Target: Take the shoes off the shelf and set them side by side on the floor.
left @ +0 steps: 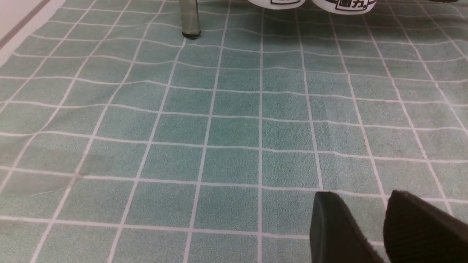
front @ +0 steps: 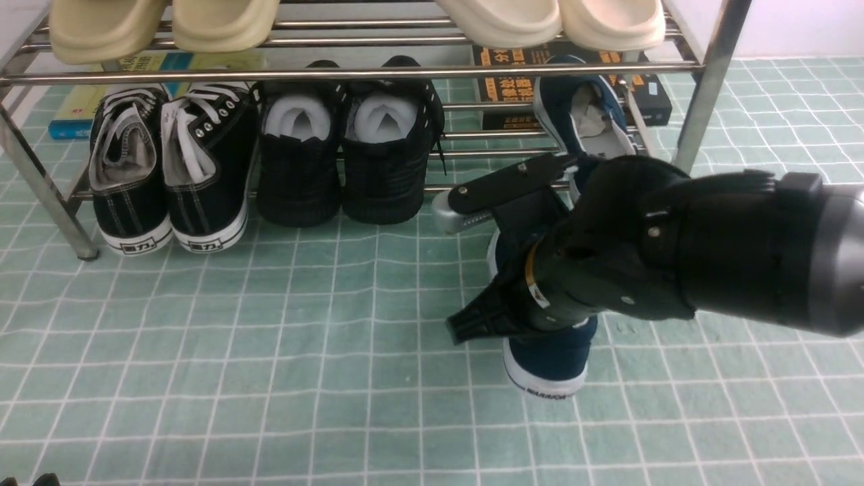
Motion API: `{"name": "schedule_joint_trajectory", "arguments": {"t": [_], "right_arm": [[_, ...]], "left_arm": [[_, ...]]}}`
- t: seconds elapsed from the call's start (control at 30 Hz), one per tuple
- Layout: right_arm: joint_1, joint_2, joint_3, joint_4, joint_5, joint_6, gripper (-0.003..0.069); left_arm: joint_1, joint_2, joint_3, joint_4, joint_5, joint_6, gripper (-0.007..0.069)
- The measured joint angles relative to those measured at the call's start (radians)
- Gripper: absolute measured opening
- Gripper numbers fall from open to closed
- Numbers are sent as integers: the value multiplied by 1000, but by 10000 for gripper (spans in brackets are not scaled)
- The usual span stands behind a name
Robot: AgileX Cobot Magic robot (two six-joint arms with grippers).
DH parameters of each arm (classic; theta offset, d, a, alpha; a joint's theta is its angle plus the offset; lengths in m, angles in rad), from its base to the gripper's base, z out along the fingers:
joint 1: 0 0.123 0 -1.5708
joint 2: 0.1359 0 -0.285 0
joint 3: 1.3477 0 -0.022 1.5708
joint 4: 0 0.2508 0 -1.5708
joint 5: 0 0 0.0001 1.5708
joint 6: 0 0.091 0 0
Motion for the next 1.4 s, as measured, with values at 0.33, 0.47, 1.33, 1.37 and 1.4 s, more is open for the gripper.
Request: {"name": "schedule_joint_trajectory", "arguments": {"t": [0.33, 0.47, 1.33, 1.37, 1.4], "right_arm": [[0, 57, 0, -20, -54, 115, 48], [4, 90, 0, -19, -57, 95, 50], [-59, -74, -216, 119, 235, -366, 217], [-82, -73, -221, 110, 222, -370, 165], [-108, -72, -224, 107, 205, -371, 110]], "left_arm": [[0, 0, 0, 0, 0, 0, 242], [0, 0, 0, 0, 0, 0, 242], [0, 0, 0, 0, 0, 0, 242], [0, 0, 0, 0, 0, 0, 242], [0, 0, 0, 0, 0, 0, 242]]}}
